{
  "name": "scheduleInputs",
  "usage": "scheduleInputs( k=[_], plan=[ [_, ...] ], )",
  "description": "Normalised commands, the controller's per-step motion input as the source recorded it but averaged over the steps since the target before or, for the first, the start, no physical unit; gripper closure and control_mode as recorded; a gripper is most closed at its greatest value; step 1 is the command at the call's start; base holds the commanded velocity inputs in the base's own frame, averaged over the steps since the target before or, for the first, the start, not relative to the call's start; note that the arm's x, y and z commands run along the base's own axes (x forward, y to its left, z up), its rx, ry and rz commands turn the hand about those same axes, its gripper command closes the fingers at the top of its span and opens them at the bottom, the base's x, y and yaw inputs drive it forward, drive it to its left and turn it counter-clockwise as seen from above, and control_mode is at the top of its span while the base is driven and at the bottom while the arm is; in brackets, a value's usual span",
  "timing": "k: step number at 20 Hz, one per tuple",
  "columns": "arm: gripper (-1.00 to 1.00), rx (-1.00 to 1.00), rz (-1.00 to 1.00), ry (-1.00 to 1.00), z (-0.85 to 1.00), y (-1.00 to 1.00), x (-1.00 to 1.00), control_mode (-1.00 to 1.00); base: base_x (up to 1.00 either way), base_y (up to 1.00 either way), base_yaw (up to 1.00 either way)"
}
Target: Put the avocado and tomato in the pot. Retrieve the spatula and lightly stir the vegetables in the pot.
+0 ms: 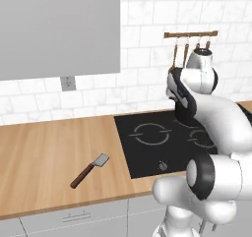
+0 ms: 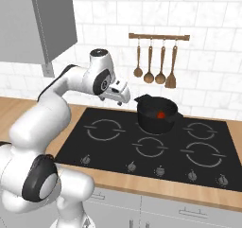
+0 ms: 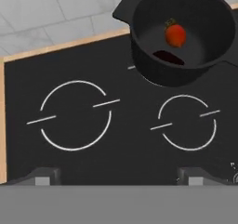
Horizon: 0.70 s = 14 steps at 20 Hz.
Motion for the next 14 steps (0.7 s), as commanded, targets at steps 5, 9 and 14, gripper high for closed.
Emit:
scheduleInputs(
  k=[5,9,14],
  plan=[
    [-1.00,-0.07,-0.13,0.16,0.00,1.00,-0.45,-1.00,0.00,0.00,0.00],
    [-1.00,-0.05,-0.14,0.15,0.00,1.00,-0.37,-1.00,0.00,0.00,0.00],
    [-1.00,-0.01,-0.10,0.05,-0.03,1.00,-0.43,-1.00,0.00,0.00,0.00]
  ],
)
